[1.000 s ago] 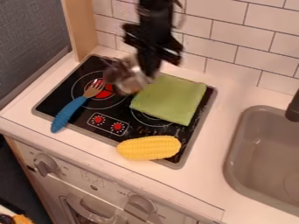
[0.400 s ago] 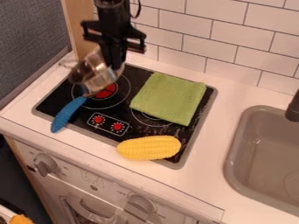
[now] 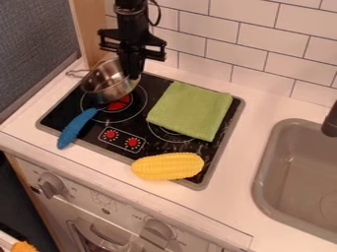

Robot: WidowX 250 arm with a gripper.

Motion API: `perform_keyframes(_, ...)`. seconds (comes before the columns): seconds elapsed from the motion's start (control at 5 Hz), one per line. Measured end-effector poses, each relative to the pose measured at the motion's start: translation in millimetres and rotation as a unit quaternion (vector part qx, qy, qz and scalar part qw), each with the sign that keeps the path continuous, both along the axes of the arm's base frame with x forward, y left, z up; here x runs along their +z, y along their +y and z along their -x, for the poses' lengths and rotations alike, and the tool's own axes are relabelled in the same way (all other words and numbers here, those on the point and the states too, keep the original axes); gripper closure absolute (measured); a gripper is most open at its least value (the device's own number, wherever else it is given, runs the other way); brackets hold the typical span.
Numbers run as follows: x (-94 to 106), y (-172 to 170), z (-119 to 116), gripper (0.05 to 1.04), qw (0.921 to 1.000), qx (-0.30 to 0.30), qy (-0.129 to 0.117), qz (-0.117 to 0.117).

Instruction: Move the pan to the top side of the fork

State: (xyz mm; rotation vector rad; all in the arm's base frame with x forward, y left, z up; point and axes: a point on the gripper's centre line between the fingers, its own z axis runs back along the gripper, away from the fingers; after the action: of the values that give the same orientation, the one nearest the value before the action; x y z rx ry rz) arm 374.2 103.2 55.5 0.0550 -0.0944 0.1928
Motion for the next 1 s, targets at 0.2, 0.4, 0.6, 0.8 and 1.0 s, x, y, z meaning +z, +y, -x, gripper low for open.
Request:
perform_keyframes(0.2, 12.9, 6, -19, 1.025, 1.0000, 0.006, 0.003, -0.006)
perform_keyframes(0.4, 17.6, 6, -34, 1.026, 0.9999, 0.014, 0.004, 0.007)
perform_keyframes(0.6, 14.1, 7, -47, 1.026, 0.9997, 0.019, 0.008, 0.016)
perform_keyframes(0.8, 2.9, 0, -58, 0.997, 0.9997, 0.014, 0.012, 0.018)
perform_keyframes(1.0, -3.4, -7, -62, 0.839, 1.0000, -0.004, 0.007, -0.003)
